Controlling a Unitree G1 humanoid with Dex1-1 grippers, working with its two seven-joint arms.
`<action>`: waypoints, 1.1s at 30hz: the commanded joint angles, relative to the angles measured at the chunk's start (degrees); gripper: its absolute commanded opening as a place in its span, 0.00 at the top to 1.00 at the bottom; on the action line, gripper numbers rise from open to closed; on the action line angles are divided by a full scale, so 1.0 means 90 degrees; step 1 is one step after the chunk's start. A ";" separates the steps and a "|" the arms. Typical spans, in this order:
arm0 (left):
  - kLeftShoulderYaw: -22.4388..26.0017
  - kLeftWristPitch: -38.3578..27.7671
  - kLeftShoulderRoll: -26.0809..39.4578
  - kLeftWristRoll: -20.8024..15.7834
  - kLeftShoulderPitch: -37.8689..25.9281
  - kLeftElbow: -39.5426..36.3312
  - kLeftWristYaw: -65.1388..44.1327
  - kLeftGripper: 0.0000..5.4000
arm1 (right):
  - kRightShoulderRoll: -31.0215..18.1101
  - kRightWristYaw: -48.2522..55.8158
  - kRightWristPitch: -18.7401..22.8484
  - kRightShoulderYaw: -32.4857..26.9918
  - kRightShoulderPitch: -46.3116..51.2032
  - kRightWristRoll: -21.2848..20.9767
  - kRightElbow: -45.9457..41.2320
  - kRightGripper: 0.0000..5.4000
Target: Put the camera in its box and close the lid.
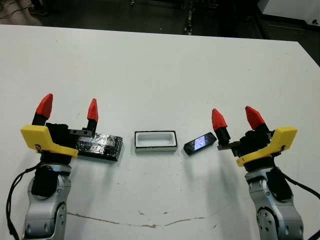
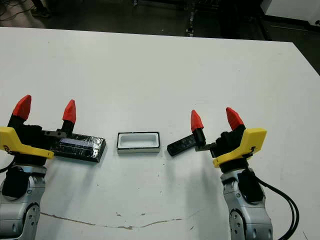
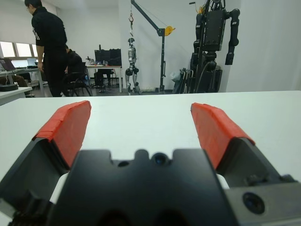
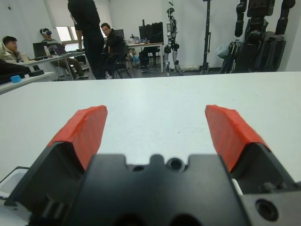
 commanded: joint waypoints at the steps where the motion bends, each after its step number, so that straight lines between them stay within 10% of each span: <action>1: 0.0007 -0.0056 -0.0010 -0.0032 0.0040 0.0087 -0.0034 0.00 | -0.0078 0.0003 0.0043 -0.0043 0.0075 0.0036 0.0004 0.00; 10: -0.0012 -0.0140 -0.0024 -0.0058 0.0020 0.0162 -0.0080 0.00 | -0.0205 0.0118 0.0040 -0.0037 0.0040 0.0005 0.0069 0.00; 22: -0.0043 -0.0035 -0.0072 0.0021 0.0036 0.0061 0.0058 0.00 | -0.3538 0.3560 0.0203 -0.0520 -0.2700 0.0283 0.1821 0.00; 33: -0.0051 -0.0033 -0.0084 0.0090 0.0012 0.0058 0.0092 0.00 | -0.4415 0.6839 -0.0271 0.1216 -0.5542 -0.0593 0.4040 0.00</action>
